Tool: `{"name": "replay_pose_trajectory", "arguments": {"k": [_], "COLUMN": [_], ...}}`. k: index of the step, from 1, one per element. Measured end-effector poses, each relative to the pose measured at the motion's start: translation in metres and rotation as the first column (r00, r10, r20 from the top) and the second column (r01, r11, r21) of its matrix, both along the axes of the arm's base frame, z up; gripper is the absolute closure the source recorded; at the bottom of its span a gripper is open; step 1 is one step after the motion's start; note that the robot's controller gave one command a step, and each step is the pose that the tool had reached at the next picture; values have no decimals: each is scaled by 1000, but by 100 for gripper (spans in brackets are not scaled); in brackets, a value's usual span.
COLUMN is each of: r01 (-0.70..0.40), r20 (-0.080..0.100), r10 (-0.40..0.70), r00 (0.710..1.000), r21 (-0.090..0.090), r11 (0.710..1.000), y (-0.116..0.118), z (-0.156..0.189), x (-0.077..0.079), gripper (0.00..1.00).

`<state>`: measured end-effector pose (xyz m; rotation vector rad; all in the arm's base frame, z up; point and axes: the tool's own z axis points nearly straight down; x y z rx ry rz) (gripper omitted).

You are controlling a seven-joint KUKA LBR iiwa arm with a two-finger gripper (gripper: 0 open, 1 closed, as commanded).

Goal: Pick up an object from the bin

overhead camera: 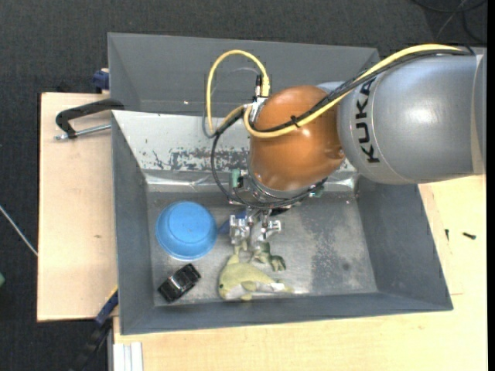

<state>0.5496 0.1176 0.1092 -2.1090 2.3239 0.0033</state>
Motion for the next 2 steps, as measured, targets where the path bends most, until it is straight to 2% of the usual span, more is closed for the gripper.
{"name": "replay_pose_trajectory", "arguments": {"k": [1,2], "r01": [8,16], "r20": [5,12], "r10": [-8,-17], "r00": [1000,1000], "r21": [1,2], "r11": [1000,1000], "y": [0,4], "z": [19,109], "x": [2,-4], "gripper": [100,100]}}
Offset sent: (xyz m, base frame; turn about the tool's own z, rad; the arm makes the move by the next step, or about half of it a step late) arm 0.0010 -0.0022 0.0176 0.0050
